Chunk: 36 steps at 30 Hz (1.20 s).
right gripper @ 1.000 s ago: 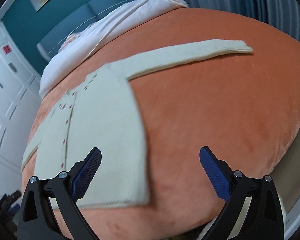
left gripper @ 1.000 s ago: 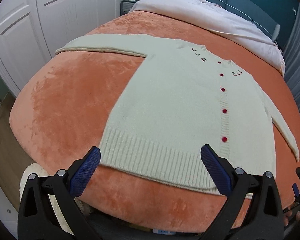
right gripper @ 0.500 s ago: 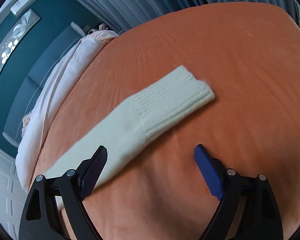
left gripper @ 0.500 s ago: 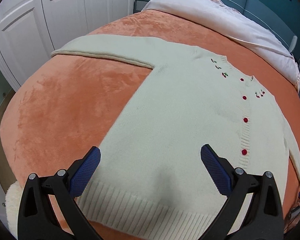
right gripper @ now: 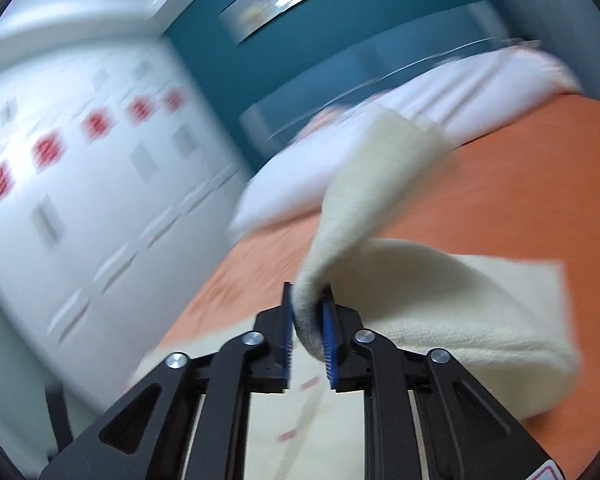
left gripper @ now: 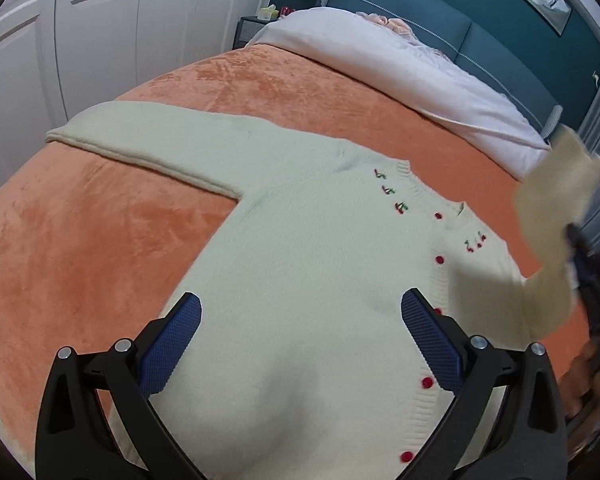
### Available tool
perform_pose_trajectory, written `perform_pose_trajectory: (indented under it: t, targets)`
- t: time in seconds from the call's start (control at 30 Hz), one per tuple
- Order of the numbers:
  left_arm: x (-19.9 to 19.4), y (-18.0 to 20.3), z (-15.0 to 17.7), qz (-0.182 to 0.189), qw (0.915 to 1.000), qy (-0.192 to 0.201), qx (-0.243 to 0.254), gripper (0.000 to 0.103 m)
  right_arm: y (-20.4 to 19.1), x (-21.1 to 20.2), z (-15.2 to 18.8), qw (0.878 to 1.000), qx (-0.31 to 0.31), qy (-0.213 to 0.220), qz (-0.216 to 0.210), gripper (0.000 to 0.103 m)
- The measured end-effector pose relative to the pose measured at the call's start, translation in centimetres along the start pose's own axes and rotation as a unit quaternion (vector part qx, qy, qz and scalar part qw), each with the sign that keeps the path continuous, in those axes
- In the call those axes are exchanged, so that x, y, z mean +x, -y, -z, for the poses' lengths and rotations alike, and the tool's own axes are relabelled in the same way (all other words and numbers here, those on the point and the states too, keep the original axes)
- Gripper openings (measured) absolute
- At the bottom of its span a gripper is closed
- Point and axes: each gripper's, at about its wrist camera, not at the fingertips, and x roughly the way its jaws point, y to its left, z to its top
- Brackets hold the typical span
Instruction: Fold small clothes
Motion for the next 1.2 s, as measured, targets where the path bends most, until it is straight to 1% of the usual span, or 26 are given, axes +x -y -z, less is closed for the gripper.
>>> perform_pose_trajectory:
  t: [0.07,0.13,0.23,0.27,0.33,0.37,0.4,0.47,0.5,0.53,0.57,0.6,0.63,0.67,0.7,0.73,0.8,0.83,0.87,0.9,0.97,1.0,1.03,1.07,1.13,1.2]
  targets:
    - [1.1,0.5,-1.0,0.029,0.9996,-0.004,-0.002,0.098,-1.9,3.8,3.4,0.998,-0.018,-0.053,0.011,0.027]
    - [3.0,1.1,-1.8,0.039,0.999,-0.021,0.0,0.098,-1.2,4.9,6.4,0.996,0.003,-0.085,0.034,0.027]
    - [6.7,1.5,-2.7,0.061,0.9969,-0.05,-0.005,0.098,2.1,1.7,8.2,0.993,0.062,-0.074,0.071,0.03]
    - [7.9,1.4,-2.9,0.068,0.9958,-0.059,-0.015,0.098,3.9,0.1,8.4,0.99,0.089,-0.064,0.092,0.036]
    - [10.7,0.8,-3.2,0.08,0.9914,-0.087,-0.058,0.098,6.4,-2.3,9.3,0.982,0.14,-0.044,0.12,0.047]
    - [12.0,0.6,-3.1,0.086,0.9877,-0.101,-0.083,0.098,8.5,-3.3,9.1,0.975,0.174,-0.033,0.133,0.049]
    - [13.0,0.2,-3.0,0.084,0.9848,-0.112,-0.104,0.098,9.5,-4.0,9.3,0.969,0.198,-0.027,0.143,0.049]
    - [13.8,0.2,-3.0,0.077,0.9828,-0.101,-0.134,0.097,12.1,-4.4,8.9,0.958,0.239,-0.014,0.157,0.049]
    - [13.8,0.5,-3.2,0.075,0.9835,-0.096,-0.134,0.089,13.1,-4.2,8.8,0.953,0.256,-0.009,0.16,0.049]
    - [13.9,1.1,-3.6,0.089,0.9836,-0.093,-0.127,0.062,14.2,-4.4,8.8,0.949,0.271,-0.005,0.16,0.049]
    - [14.3,1.9,-4.0,0.109,0.9819,-0.103,-0.116,0.047,15.0,-3.8,8.7,0.945,0.287,0.0,0.154,0.049]
    - [14.6,2.4,-4.3,0.125,0.9798,-0.112,-0.109,0.02,15.3,-3.2,8.5,0.943,0.296,0.004,0.153,0.049]
    - [14.8,3.2,-4.8,0.133,0.9792,-0.115,-0.101,0.011,14.9,-2.5,8.4,0.941,0.3,0.005,0.157,0.044]
    - [14.5,3.9,-5.4,0.136,0.9812,-0.104,-0.088,0.011,14.7,-1.6,8.1,0.941,0.298,0.003,0.161,0.016]
    - [13.8,4.8,-6.3,0.141,0.9836,-0.086,-0.072,0.011,14.6,-1.0,7.4,0.942,0.291,0.004,0.164,0.01]
    - [12.7,5.6,-7.4,0.154,0.9848,-0.059,-0.054,0.01,14.2,-1.2,7.0,0.944,0.284,0.022,0.164,0.01]
    - [10.7,6.6,-9.1,0.18,0.9832,-0.015,-0.028,0.01,12.5,-3.3,5.6,0.949,0.258,0.082,0.159,0.009]
    - [10.2,6.9,-9.5,0.188,0.982,-0.004,-0.019,0.011,12.1,-4.4,5.4,0.949,0.252,0.101,0.159,0.009]
    - [10.4,7.1,-9.3,0.187,0.9823,-0.005,-0.01,0.011,12.1,-4.9,5.5,0.948,0.252,0.11,0.163,0.009]
    - [11.3,7.1,-8.7,0.172,0.9849,-0.019,0.002,0.011,12.7,-4.6,6.3,0.946,0.255,0.098,0.177,0.008]
    - [15.4,6.5,-6.1,0.128,0.9888,-0.077,0.009,0.011,14.6,-2.2,8.5,0.938,0.262,0.029,0.224,0.008]
    - [17.4,5.8,-4.6,0.1,0.9891,-0.108,-0.001,0.011,15.1,-1.4,9.6,0.936,0.272,0.014,0.224,0.007]
    - [18.2,4.8,-3.5,0.109,0.9879,-0.11,-0.015,0.011,15.1,-1.8,9.7,0.937,0.271,0.026,0.221,0.007]
    - [17.8,4.2,-3.0,0.124,0.9876,-0.092,-0.026,0.012,14.5,-2.1,9.0,0.937,0.267,0.024,0.223,0.008]
    - [17.4,3.7,-2.9,0.135,0.986,-0.09,-0.041,0.012,13.2,-2.7,8.1,0.94,0.254,0.026,0.225,0.009]
    - [17.4,3.5,-2.7,0.139,0.985,-0.091,-0.047,0.012,11.1,-3.7,7.8,0.942,0.224,0.033,0.248,0.009]
